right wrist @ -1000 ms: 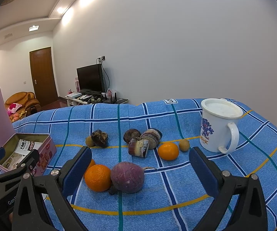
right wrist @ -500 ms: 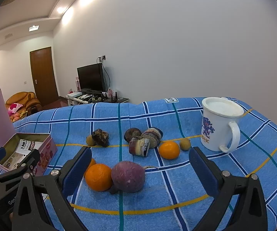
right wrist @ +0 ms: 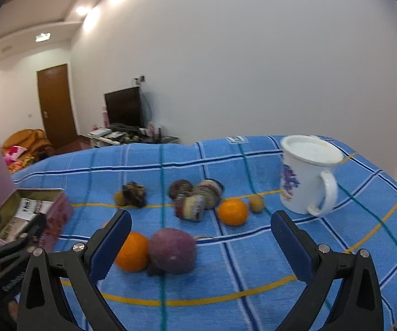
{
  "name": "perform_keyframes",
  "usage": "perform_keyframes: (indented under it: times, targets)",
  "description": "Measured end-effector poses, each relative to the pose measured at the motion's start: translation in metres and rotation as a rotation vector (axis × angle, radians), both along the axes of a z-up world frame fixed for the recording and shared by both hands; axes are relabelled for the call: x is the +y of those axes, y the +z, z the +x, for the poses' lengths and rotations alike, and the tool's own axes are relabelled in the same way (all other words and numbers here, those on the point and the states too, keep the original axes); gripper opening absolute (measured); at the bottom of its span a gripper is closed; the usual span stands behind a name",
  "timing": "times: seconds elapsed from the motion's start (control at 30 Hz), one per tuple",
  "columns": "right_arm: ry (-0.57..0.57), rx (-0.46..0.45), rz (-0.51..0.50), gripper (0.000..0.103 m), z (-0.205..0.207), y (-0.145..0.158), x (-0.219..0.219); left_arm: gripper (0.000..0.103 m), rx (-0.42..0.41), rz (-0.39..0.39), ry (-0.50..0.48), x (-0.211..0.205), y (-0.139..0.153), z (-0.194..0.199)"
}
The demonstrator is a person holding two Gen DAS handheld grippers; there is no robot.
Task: Organize fruits
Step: 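Grasp the purple turnip with the right tool while the left tool grasps an orange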
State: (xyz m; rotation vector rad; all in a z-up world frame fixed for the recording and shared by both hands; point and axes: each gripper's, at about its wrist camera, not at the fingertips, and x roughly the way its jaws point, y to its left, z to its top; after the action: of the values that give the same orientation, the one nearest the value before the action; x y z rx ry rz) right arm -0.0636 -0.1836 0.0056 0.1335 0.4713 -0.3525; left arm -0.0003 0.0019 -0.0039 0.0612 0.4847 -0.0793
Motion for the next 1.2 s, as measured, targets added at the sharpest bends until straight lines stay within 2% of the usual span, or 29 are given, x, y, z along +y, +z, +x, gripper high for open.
perform_keyframes:
  times: [0.1,0.2,0.27,0.3,0.33,0.43,0.63,0.7,0.9,1.0,1.07,1.13,1.2]
  targets:
    - [-0.01,0.032,0.055,0.099,0.001,-0.004,-0.013,0.103,0.017,0.018,-0.012,-0.002,-0.002,0.001]
    - [0.034,0.059,0.142,0.086,0.006,-0.01,-0.021,0.103,0.018,0.051,-0.027,-0.007,-0.002,-0.001]
    - [0.066,0.109,0.171,0.077,0.013,-0.018,-0.02,0.103,0.014,0.066,-0.032,-0.01,-0.002,-0.002]
    - [0.069,0.13,0.176,0.065,0.015,-0.021,-0.019,0.103,0.014,0.069,-0.036,-0.01,-0.002,-0.003]
    - [0.089,0.138,0.198,0.064,0.017,-0.024,-0.019,0.1,0.015,0.07,-0.043,-0.01,-0.003,-0.003]
    - [0.117,0.141,0.227,0.063,0.02,-0.026,-0.019,0.091,0.024,0.077,-0.061,-0.013,-0.003,-0.002]
    - [0.195,0.223,0.292,0.063,0.042,-0.04,-0.015,0.091,0.016,0.09,-0.075,-0.018,-0.002,-0.005]
    - [0.19,0.223,0.316,0.063,0.045,-0.042,-0.019,0.091,0.014,0.093,-0.081,-0.019,-0.002,-0.005]
    - [0.246,0.247,0.486,0.063,0.051,-0.054,-0.038,0.091,0.025,0.083,-0.127,-0.024,-0.002,-0.005]
    - [0.257,0.258,0.464,0.063,0.054,-0.054,-0.036,0.091,0.038,0.069,-0.171,-0.029,-0.003,-0.007]
    - [0.27,0.263,0.479,0.055,0.054,-0.054,-0.037,0.091,0.054,0.059,-0.187,-0.033,-0.003,-0.008]
    - [0.283,0.263,0.515,0.055,0.051,-0.055,-0.039,0.091,0.069,0.05,-0.193,-0.036,-0.004,-0.009]
    - [0.258,0.25,0.483,0.055,0.043,-0.052,-0.039,0.091,0.088,0.044,-0.201,-0.042,-0.006,-0.01]
